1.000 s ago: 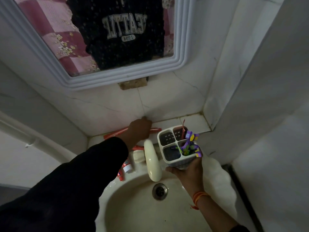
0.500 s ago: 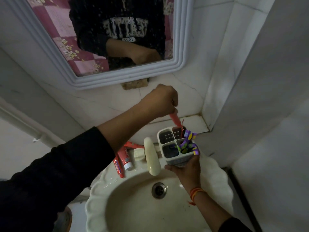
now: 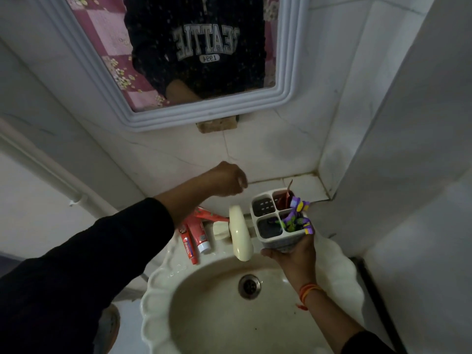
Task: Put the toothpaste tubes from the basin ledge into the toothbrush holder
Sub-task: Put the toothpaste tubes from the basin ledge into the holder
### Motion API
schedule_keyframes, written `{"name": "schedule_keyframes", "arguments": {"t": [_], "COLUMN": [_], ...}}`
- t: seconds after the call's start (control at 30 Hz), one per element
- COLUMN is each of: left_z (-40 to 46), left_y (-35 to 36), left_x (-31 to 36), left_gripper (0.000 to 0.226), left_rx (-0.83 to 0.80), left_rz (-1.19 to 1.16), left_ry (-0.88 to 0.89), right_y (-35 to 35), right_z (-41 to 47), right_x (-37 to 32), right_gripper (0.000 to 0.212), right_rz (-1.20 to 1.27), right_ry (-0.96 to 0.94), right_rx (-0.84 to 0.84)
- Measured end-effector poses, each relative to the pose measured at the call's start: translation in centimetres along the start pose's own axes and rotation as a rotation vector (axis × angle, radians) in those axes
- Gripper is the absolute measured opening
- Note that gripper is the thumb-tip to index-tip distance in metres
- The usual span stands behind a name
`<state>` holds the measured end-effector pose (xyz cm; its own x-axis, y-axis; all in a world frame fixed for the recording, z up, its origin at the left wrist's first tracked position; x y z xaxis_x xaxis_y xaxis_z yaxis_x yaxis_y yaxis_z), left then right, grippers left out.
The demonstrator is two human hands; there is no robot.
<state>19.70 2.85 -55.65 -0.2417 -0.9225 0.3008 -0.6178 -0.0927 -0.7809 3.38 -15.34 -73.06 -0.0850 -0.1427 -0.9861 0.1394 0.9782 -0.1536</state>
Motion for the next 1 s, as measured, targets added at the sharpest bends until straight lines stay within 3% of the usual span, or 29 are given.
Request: {"name": "schedule_keyframes", "arguments": {"t": [0.07,0.2,0.37,0.57,0.73,0.83,1.0], "left_z": [0.3,0.4,0.9,-0.1,-3.1,-4.8,-6.4], "left_y": [1.6,4.5,5.9,2.2,-1.6,-3.5,-2.7], "left_x": [-3.0,-6.3,-7.2,-4.9,-0.7,1.8,5.3], "left_gripper": [0.033,0.045,0.033,0.038,0.03,0.028,0.027], "left_rx": [-0.048,-0.111,-0.171,-0.062,0.281,0.404,0.377], "left_rz": [0.248,0.44,0.576,0.374,0.274,0.229,0.252], "left_ry": [-0.051,-0.113,-0.116,-0.055,0.081,0.177,0.281], "right_y": [0.0,0.1,0.3,0.3,0.5,0.6,0.5], "right_z": [0.0,0.0,0.0,0.0,-0.1,-0.2,-0.5], "right_x": [0.0,0.0,0.0,0.0,-0.3,-0.9,-1.1], "right_gripper": [0.123,0.125,0.126,0.125,0.125,0.118,0.126], "right_rz": [0.001,-0.037,-0.076,-0.077,-0.069,-0.046,-0.028], "right_ry": [0.002,0.017,0.005,0.015,-0.011,-0.021,-0.013], "right_rx": [0.01,0.009,0.018,0.019,0.016,0.018,0.029]}}
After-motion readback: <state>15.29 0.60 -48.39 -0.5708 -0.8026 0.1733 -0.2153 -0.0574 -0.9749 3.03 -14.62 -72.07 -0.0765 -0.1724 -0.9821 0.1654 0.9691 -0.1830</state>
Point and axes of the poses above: each hand's wrist, its own z-axis towards the middle knuckle, its own y-axis out of the palm, x = y × z, the point moved 1 cm from there along z, towards the middle knuckle, and after that the axes turned 10 degrees about -x, right-handed, at the moved point
